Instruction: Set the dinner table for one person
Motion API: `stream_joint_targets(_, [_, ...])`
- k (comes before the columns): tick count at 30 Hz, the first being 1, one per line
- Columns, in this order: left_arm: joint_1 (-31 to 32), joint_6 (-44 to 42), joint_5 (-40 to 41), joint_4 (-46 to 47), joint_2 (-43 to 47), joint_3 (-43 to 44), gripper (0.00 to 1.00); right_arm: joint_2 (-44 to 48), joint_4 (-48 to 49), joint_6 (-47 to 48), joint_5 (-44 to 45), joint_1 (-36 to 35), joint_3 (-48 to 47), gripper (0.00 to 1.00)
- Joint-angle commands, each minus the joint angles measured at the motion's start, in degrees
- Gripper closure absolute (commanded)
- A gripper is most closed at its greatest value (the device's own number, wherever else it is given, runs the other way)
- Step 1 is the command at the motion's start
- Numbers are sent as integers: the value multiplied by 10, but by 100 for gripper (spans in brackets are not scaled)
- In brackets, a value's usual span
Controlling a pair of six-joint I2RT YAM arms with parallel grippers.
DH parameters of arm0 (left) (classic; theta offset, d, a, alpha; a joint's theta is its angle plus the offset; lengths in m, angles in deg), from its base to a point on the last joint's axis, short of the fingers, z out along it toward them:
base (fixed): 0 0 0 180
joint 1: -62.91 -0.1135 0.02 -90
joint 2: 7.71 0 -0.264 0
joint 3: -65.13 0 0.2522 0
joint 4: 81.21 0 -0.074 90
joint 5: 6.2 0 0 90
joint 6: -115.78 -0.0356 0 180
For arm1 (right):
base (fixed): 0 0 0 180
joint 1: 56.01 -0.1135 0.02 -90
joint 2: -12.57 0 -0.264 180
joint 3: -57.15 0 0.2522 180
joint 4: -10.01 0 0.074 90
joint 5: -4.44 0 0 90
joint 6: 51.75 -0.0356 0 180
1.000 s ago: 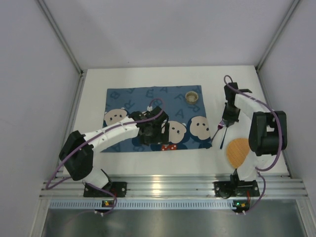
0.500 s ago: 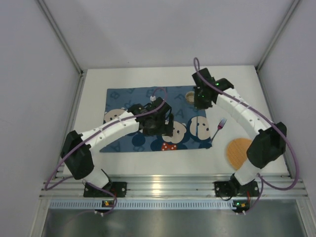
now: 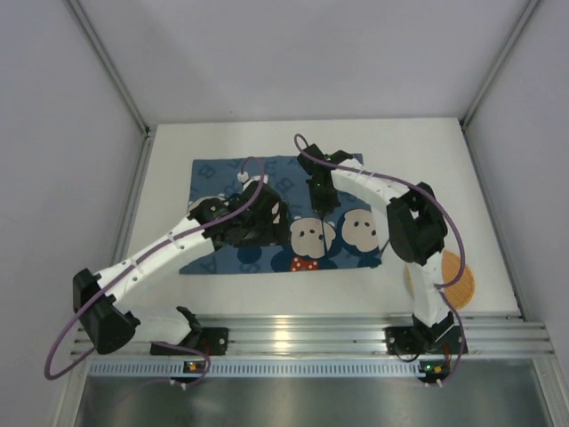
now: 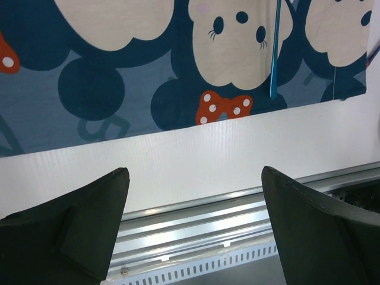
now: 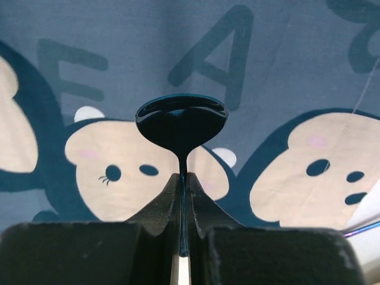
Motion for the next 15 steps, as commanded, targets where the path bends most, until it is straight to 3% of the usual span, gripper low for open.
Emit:
stream_joint_targets(1, [-2, 35, 18, -28, 42, -35, 2, -9, 8, -3, 6, 5, -46, 100])
stream_joint_targets(6, [-2, 54, 30, -27, 97, -82, 1, -38, 6, -11, 16, 19, -64, 100])
stream_joint_targets(15, [-5, 48, 35, -41, 114, -97, 2, -69, -3, -15, 11, 42, -90, 100])
